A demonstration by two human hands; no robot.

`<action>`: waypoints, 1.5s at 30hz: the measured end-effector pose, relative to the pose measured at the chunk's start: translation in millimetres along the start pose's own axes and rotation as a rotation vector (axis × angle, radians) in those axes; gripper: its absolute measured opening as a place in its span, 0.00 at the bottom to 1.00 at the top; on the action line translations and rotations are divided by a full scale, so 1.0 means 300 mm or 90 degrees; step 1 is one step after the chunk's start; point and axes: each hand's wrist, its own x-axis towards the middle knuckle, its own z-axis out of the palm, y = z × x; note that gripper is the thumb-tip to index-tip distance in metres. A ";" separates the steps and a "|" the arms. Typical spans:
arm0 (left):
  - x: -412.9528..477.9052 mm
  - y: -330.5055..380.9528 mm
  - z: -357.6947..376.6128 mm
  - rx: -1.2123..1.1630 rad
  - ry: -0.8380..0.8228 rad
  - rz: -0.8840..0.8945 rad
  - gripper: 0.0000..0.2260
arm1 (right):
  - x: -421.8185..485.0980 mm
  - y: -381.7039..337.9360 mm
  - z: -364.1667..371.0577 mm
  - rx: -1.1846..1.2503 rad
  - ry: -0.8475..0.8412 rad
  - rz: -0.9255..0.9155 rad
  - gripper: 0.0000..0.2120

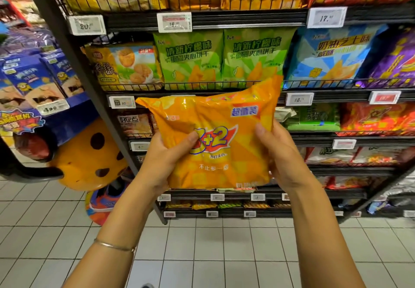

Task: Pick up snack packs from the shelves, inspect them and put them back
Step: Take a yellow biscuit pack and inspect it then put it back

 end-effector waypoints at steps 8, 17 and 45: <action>-0.033 -0.087 0.059 -0.421 -0.183 -0.370 0.21 | 0.016 -0.022 0.047 0.135 -0.116 0.098 0.34; -0.101 -0.147 0.097 -0.543 -0.115 -0.554 0.39 | 0.021 0.082 0.025 0.169 0.145 0.197 0.24; -0.063 0.007 0.004 -0.282 -0.174 -0.257 0.21 | -0.045 0.092 -0.142 0.382 -0.118 0.223 0.18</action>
